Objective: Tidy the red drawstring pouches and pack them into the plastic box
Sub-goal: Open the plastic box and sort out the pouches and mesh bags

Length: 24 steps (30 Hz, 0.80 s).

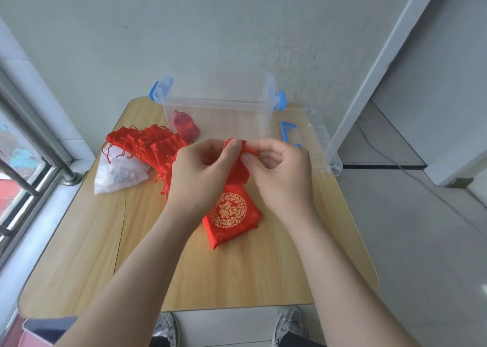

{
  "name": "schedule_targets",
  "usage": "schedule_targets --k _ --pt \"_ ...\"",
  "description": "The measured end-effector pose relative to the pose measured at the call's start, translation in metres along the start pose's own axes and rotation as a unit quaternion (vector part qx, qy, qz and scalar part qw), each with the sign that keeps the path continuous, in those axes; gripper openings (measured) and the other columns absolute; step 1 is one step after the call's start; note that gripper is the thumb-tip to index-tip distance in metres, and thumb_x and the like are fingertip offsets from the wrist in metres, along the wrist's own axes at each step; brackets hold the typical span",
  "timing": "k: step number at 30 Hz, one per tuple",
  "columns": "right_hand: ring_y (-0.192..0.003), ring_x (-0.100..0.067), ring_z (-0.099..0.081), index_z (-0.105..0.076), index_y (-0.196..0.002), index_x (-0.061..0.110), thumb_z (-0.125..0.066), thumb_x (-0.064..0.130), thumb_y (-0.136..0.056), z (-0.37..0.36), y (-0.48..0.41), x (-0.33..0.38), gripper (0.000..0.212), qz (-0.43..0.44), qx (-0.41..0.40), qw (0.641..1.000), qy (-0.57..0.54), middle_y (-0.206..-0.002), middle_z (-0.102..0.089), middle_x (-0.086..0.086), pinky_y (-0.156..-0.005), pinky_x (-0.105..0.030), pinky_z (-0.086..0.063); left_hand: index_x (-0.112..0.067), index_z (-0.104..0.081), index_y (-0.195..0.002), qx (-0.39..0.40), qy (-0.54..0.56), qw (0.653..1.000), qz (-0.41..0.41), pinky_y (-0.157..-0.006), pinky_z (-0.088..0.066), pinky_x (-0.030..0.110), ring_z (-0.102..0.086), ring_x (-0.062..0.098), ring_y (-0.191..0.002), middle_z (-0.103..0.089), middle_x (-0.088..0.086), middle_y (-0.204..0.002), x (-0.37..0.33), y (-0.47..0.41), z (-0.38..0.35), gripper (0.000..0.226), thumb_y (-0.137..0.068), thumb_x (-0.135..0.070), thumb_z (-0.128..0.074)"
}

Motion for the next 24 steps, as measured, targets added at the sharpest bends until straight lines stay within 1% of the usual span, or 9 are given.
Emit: schedule_targets --k 3,4,7,9,12,17,19,21,24 --pt "-0.083 -0.01 -0.079 -0.083 -0.105 0.018 -0.082 0.009 -0.09 -0.003 0.006 0.003 0.018 -0.017 -0.017 1.0 -0.019 -0.091 -0.082 0.004 -0.083 -0.043 -0.066 -0.022 -0.08 -0.093 -0.025 -0.016 1.0 0.003 -0.076 -0.063 0.045 -0.076 0.014 -0.079 -0.079 -0.007 -0.081 0.014 -0.006 0.0 0.018 -0.104 -0.03 -0.068" --pt "-0.084 -0.01 -0.079 -0.083 -0.105 0.019 -0.079 0.01 -0.091 -0.004 0.006 0.004 0.017 -0.02 -0.023 0.999 -0.029 -0.092 -0.082 0.004 -0.082 -0.045 -0.066 -0.023 -0.08 -0.096 -0.027 -0.012 1.0 0.006 -0.081 -0.063 0.048 -0.077 0.017 -0.084 -0.08 -0.007 -0.085 0.016 -0.008 0.0 0.017 -0.104 -0.029 -0.067" --pt "-0.092 -0.011 -0.078 -0.082 -0.106 0.02 -0.072 0.011 -0.097 -0.007 0.005 0.008 0.016 -0.047 -0.05 0.994 -0.083 -0.097 -0.082 0.005 -0.087 -0.048 -0.065 -0.027 -0.08 -0.101 -0.015 -0.006 1.0 -0.004 -0.08 -0.057 0.032 -0.073 0.004 -0.085 -0.079 -0.013 -0.09 0.017 -0.014 -0.004 0.019 -0.107 -0.023 -0.062" --pt "-0.097 -0.009 -0.077 -0.08 -0.108 0.018 -0.07 0.008 -0.1 -0.007 -0.001 0.01 0.017 -0.076 -0.07 0.985 -0.137 -0.1 -0.082 0.005 -0.09 -0.041 -0.064 -0.028 -0.079 -0.103 0.007 -0.008 1.0 -0.01 -0.077 -0.052 0.026 -0.068 -0.001 -0.08 -0.078 -0.015 -0.09 0.016 -0.017 -0.007 0.022 -0.108 -0.02 -0.059" --pt "-0.097 -0.011 -0.077 -0.077 -0.11 0.018 -0.07 0.006 -0.101 -0.005 -0.009 0.01 0.016 -0.153 -0.085 0.953 -0.248 -0.102 -0.083 0.002 -0.082 -0.029 -0.058 -0.03 -0.081 -0.105 0.01 -0.013 1.0 0.001 -0.072 -0.053 0.031 -0.066 0.002 -0.073 -0.076 -0.015 -0.084 0.02 -0.021 -0.005 0.02 -0.107 -0.025 -0.062" --pt "-0.085 -0.014 -0.073 -0.068 -0.13 0.018 -0.071 0.004 -0.1 -0.008 -0.013 0.006 0.033 -0.231 -0.115 0.901 -0.349 -0.099 -0.083 -0.004 -0.075 -0.027 -0.054 -0.031 -0.084 -0.097 -0.03 -0.045 0.999 -0.001 -0.077 -0.064 0.041 -0.074 0.008 -0.076 -0.08 -0.014 -0.084 0.02 -0.022 0.006 0.01 -0.1 -0.031 -0.074" --pt "-0.087 -0.014 -0.074 -0.064 -0.135 0.016 -0.07 0.004 -0.1 -0.008 -0.013 0.008 0.038 -0.239 -0.118 0.894 -0.36 -0.099 -0.083 -0.002 -0.075 -0.027 -0.056 -0.023 -0.083 -0.089 -0.045 -0.04 0.998 0.015 -0.067 -0.067 0.042 -0.077 0.014 -0.067 -0.079 -0.004 -0.075 0.02 -0.021 0.009 0.011 -0.097 -0.03 -0.079" --pt "-0.09 -0.012 -0.076 -0.066 -0.131 0.012 -0.071 0.005 -0.1 -0.01 -0.012 0.01 0.033 -0.251 -0.115 0.892 -0.359 -0.099 -0.083 0.001 -0.079 -0.026 -0.056 -0.014 -0.08 -0.085 -0.051 -0.055 0.997 0.028 -0.059 -0.066 0.041 -0.076 0.018 -0.059 -0.076 0.003 -0.066 0.022 -0.02 0.012 0.02 -0.096 -0.03 -0.079" --pt "-0.097 -0.012 -0.079 -0.071 -0.122 0.015 -0.072 0.011 -0.1 -0.011 -0.008 0.01 0.022 -0.266 -0.104 0.893 -0.347 -0.101 -0.083 0.004 -0.085 -0.026 -0.056 -0.009 -0.079 -0.09 -0.042 -0.075 0.996 0.035 -0.061 -0.067 0.038 -0.077 0.016 -0.062 -0.077 0.004 -0.069 0.027 -0.02 0.014 0.017 -0.101 -0.022 -0.073"
Point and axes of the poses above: each hand's wrist, its own y-axis away from the middle knuckle, its own z-axis out of the back of the hand, x = y × z, the point moved 2 cm from there along -y, towards the middle knuckle
